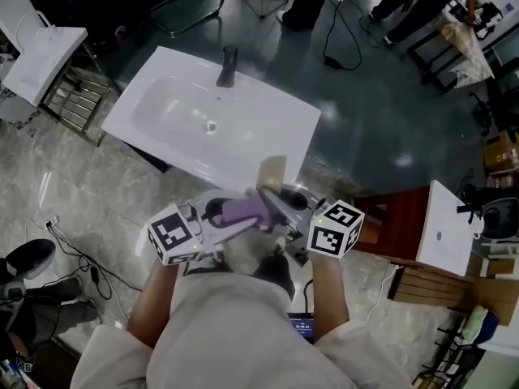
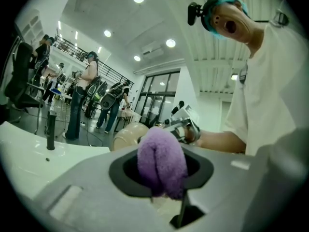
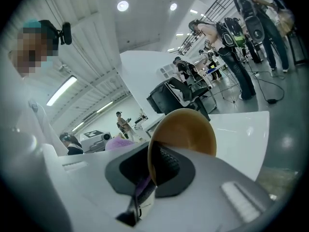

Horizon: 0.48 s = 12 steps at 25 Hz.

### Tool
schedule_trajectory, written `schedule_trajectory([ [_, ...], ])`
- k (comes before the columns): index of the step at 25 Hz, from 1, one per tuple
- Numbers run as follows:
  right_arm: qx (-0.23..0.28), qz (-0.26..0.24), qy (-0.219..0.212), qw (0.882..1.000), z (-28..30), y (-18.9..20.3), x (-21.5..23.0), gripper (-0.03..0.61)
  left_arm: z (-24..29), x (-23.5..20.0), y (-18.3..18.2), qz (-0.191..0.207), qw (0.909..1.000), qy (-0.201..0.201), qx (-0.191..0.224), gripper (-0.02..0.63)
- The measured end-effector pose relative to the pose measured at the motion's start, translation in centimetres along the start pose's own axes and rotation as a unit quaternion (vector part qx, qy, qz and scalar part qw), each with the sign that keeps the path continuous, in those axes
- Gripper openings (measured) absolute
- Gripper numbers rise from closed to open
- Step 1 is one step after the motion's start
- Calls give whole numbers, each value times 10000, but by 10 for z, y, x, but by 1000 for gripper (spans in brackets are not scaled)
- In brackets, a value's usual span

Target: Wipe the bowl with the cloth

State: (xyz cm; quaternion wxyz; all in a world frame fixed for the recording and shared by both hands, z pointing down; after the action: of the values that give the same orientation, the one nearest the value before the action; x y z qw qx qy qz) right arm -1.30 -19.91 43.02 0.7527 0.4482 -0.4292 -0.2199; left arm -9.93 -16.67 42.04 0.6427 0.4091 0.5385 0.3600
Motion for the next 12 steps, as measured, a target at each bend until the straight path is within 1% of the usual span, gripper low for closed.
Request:
schedule_trajectory([
  [2, -19, 72, 59, 10000, -2, 4, -1, 14, -4, 4, -4, 34, 10000, 0, 92, 115],
  [4, -138, 71, 117, 9998, -1, 11, -3, 14, -7, 5, -9, 54, 9997, -13, 240, 115],
  [6, -281, 52, 86, 9996, 0, 20, -8, 14, -10, 6, -15, 85, 9993, -25, 376, 115],
  [9, -435, 8, -174, 9989, 0, 29, -24, 13, -12, 7, -25, 143, 9987, -88, 480, 115],
  [12, -591, -153, -507, 9968, 3, 32, -44, 13, -16, 5, -32, 208, 9985, -179, 483, 115],
])
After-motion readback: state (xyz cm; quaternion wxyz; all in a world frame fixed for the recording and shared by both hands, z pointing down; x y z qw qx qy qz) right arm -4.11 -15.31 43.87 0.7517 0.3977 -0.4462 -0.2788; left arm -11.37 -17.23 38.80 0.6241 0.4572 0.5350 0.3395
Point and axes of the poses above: the fingertips, and each gripper's own axes: z forward along the fingers, x to its right, y out of its underside, the point moved 4 cm from there along -z, backward along the fingers, and after that the axes turned 9 degrees about -z, right-handed, at the moved point
